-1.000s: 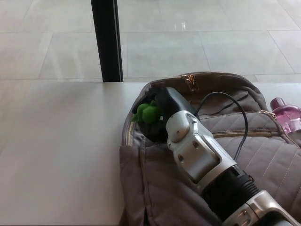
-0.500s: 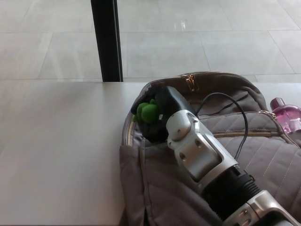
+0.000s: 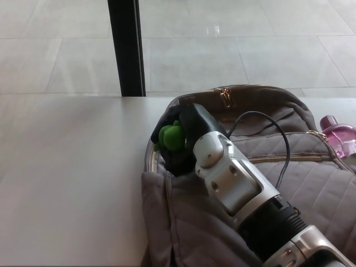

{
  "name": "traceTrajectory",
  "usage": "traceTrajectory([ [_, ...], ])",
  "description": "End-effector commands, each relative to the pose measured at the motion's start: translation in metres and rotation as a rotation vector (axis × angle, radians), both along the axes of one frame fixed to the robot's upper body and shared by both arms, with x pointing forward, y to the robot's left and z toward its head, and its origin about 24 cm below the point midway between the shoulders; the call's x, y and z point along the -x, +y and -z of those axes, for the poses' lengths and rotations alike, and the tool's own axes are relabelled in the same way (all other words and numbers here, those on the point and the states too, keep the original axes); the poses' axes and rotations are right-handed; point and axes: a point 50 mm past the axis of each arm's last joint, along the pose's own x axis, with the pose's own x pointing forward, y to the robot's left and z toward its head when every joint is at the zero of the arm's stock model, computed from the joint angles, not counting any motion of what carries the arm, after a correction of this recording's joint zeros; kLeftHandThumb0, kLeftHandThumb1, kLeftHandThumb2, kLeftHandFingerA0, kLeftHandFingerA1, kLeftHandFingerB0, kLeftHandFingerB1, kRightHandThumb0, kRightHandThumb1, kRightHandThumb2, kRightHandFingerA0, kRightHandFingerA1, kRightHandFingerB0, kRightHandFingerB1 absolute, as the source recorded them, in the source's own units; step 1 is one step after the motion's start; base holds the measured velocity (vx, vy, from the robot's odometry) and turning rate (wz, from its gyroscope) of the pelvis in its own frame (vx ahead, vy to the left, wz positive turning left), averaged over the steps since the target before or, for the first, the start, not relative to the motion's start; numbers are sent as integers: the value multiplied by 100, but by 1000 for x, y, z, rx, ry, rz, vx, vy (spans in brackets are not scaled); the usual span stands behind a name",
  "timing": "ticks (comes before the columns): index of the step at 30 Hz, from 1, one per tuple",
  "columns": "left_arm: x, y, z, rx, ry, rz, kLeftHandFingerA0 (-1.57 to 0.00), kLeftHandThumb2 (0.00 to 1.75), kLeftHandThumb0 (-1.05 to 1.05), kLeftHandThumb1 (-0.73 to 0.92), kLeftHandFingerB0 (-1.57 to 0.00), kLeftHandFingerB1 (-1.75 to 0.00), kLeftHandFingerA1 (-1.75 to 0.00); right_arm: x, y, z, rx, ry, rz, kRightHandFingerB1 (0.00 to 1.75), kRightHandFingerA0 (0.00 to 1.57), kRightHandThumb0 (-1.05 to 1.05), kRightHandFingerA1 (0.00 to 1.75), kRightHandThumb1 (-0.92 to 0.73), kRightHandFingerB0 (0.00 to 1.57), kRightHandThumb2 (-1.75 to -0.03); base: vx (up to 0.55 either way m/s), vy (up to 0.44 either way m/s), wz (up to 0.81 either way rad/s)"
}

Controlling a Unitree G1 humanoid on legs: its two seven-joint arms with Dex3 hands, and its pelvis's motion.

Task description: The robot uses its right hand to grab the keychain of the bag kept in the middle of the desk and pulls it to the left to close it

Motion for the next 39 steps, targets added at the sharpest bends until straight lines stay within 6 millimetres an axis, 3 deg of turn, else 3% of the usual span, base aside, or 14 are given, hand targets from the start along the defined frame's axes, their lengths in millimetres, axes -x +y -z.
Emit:
traceTrajectory([
  [1, -3, -2, 2, -2, 27, 21, -74, 132, -105, 71, -60, -105, -108, 104, 164, -44, -513, 147, -504, 164, 107, -46, 175, -26, 85, -156, 0, 0, 0],
  [7, 1, -1, 2, 3, 35, 7, -73, 134, -105, 72, -55, -110, -113, 97, 155, -39, -521, 170, -507, 156, 108, -39, 175, -32, 94, -152, 0, 0, 0],
  [9, 1, -1, 3, -4, 36, 13, -76, 90, -105, 92, -60, -106, -108, 94, 150, -37, -527, 200, -503, 156, 107, -35, 175, -33, 92, -153, 0, 0, 0],
  [10, 0, -2, 3, -6, 38, 20, -74, 133, -105, 69, -60, -106, -109, 90, 145, -34, -519, 205, -512, 148, 99, -24, 168, -39, 87, -142, 0, 0, 0],
  [15, 0, -2, 2, -6, 34, 29, -78, 89, -105, 92, -61, -105, -105, 66, 108, -27, -424, 256, -541, 58, 76, -36, 112, -75, 35, -64, 0, 0, 0],
  [16, 0, -1, 2, -13, 34, 36, -73, 133, -105, 71, -59, -106, -108, 56, 87, -30, -342, 240, -566, 36, 45, -53, 80, -72, 19, -61, 0, 0, 0],
  [21, 5, -2, 4, -25, 47, 34, -76, 90, -105, 92, -61, -103, -105, 40, 39, -23, -329, 251, -589, 19, 1, -72, 41, -50, 1, -93, 0, 0, 0],
  [22, 5, -2, 4, -20, 45, 26, -74, 133, -105, 71, -59, -106, -107, 37, 27, -22, -330, 236, -574, 6, 8, -88, 28, -54, 11, -90, 0, 0, 0],
  [25, 5, -3, 6, -5, 47, 19, -79, 89, -105, 92, -63, -104, -104, 31, 3, -21, -322, 198, -567, 16, 0, -88, 13, -51, 0, -95, 0, 0, 0],
  [28, 5, -2, 6, -2, 51, 14, -79, 89, -105, 92, -61, -105, -105, 30, -9, -22, -331, 173, -574, 23, 0, -88, 15, -64, 0, -60, 0, 0, 0],
  [31, 6, -2, 6, -13, 47, 20, -79, 90, -105, 92, -63, -103, -103, 30, -30, -30, -290, 124, -599, 0, 0, -104, 7, -60, 0, -99, 0, 0, 0],
  [32, 6, -2, 6, -6, 49, 20, -76, 133, -105, 69, -61, -105, -107, 29, -40, -31, -262, 119, -596, 0, 0, -104, 0, -57, 0, -93, 0, 0, 0],
  [34, 5, -2, 6, 0, 50, 14, -77, 89, -105, 91, -63, -104, -107, 29, -45, -32, -249, 121, -590, 2, 0, -105, 9, -60, 0, -99, 0, 0, 0],
  [39, 8, 0, 6, -10, 62, 19, -73, 91, -105, 92, -59, -107, -109, 27, -72, -47, -163, 86, -576, 3, 0, -101, 1, -54, 0, -91, 0, 0, 0],
])
